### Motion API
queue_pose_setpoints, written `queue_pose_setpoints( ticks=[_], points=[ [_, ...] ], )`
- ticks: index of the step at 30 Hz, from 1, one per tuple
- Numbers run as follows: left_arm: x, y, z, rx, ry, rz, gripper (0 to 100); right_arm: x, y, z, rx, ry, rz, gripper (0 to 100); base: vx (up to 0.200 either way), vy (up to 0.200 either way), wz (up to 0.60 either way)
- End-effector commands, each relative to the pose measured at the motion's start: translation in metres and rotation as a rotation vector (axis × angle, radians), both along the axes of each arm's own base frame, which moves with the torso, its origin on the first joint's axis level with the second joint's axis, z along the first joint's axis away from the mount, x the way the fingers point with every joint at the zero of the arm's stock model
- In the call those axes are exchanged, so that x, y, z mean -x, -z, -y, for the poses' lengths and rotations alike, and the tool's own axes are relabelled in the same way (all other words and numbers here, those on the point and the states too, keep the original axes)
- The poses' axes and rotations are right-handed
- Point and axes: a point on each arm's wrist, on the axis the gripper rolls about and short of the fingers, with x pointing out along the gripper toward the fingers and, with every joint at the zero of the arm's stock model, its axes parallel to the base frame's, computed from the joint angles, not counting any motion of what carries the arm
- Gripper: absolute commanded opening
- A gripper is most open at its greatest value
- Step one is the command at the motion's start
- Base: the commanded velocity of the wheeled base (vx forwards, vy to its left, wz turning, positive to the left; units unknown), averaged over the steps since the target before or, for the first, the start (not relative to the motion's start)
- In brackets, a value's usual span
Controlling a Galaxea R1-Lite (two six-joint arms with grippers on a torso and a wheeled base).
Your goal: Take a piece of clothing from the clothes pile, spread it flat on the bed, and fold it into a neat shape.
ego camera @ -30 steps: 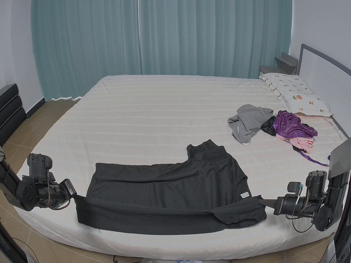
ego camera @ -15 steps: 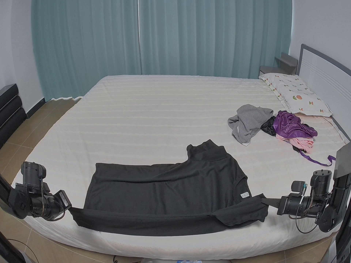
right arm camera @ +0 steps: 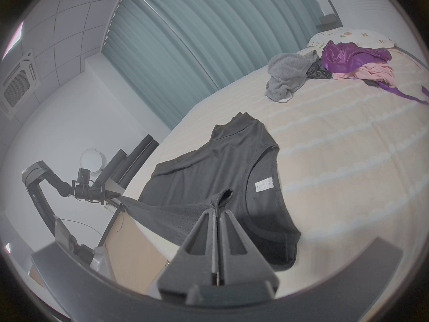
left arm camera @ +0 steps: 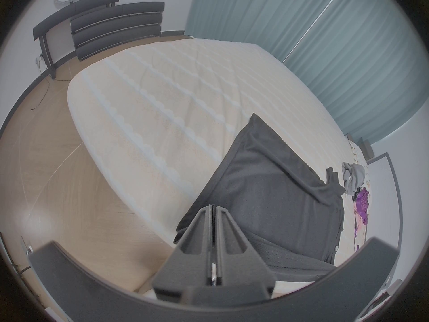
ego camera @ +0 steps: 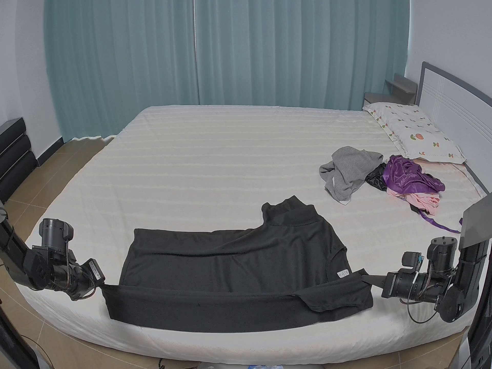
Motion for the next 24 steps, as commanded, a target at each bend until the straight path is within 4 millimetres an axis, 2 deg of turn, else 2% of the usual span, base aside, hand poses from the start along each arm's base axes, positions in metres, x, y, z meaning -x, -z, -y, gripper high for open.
queue_pose_setpoints(
  ticks=[1,6,12,24],
  points=[
    [-0.018,0.021,-0.003,0.007,-0.003,-0.059,0,-0.014,0.016,-0.003,0.009,0.001,-0.033,0,0.0,0.0,0.0],
    [-0.033,0.037,-0.005,0.009,0.001,-0.09,0,-0.036,0.021,-0.004,0.02,0.021,-0.054,0,0.0,0.0,0.0],
    [-0.046,0.046,-0.006,0.013,0.002,-0.094,0,-0.053,0.03,-0.007,0.024,0.016,-0.088,0,0.0,0.0,0.0],
    [-0.057,0.059,-0.003,0.004,0.013,-0.109,0,-0.064,0.061,-0.005,0.028,0.027,-0.163,0,0.0,0.0,0.0]
  ],
)
